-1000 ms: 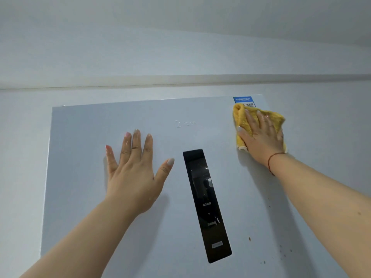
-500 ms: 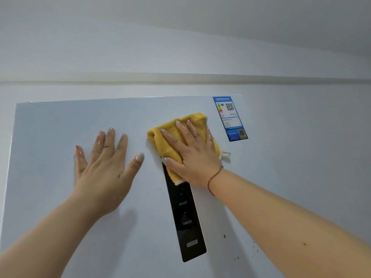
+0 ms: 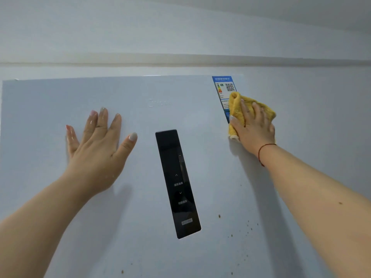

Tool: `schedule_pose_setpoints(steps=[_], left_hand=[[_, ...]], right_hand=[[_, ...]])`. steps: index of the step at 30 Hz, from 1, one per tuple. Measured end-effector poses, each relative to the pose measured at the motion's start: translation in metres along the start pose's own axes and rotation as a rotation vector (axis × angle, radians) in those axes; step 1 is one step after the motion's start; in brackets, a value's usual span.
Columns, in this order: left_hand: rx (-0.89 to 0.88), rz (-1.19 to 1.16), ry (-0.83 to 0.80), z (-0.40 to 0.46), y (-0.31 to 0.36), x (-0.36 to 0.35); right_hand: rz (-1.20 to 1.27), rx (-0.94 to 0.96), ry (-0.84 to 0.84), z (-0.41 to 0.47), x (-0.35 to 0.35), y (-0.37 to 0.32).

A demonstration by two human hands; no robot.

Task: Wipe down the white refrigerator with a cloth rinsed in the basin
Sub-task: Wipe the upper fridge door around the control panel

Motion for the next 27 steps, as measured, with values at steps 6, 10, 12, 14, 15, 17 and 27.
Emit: schedule_pose_setpoints(steps=[6, 10, 12, 14, 15, 17, 27], left_hand=[[-0.003, 0.020, 0.029, -0.001, 0.002, -0.003], [-0.006, -0.079, 0.038, -0.004, 0.002, 0.002], [-0.023, -0.159, 0.068, -0.012, -0.001, 0.007], [-0.066, -0.164, 0.093, -0.028, -0.004, 0.012], [-0.096, -0.165, 0.098, -0.038, -0.003, 0.013], [-0.139, -0.181, 0.093, -0.058, -0.007, 0.015], [-0.142, -0.321, 0.194, -0.106, -0.052, 0.042]], right_hand=[[-0.002, 0.004, 0.030, -0.114, -0.037, -0.010], [-0.005, 0.113, 0.100, -0.169, -0.044, -0.067], [-0.018, 0.155, 0.114, -0.182, -0.041, -0.098], [-0.024, 0.211, 0.118, -0.188, -0.034, -0.130], [-0.032, 0.231, 0.115, -0.187, -0.031, -0.145], [-0.040, 0.265, 0.121, -0.181, -0.022, -0.173], [-0.025, 0.549, 0.059, -0.138, 0.024, -0.300]])
Point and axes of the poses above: each hand's wrist, its own z-axis towards the middle knuckle, its own x-axis out of the back of the hand, y = z × x, the point moved 6 cm from there along z, towards the middle knuckle, and after that the axes turned 14 degrees about -z, right-handed, at the moved point
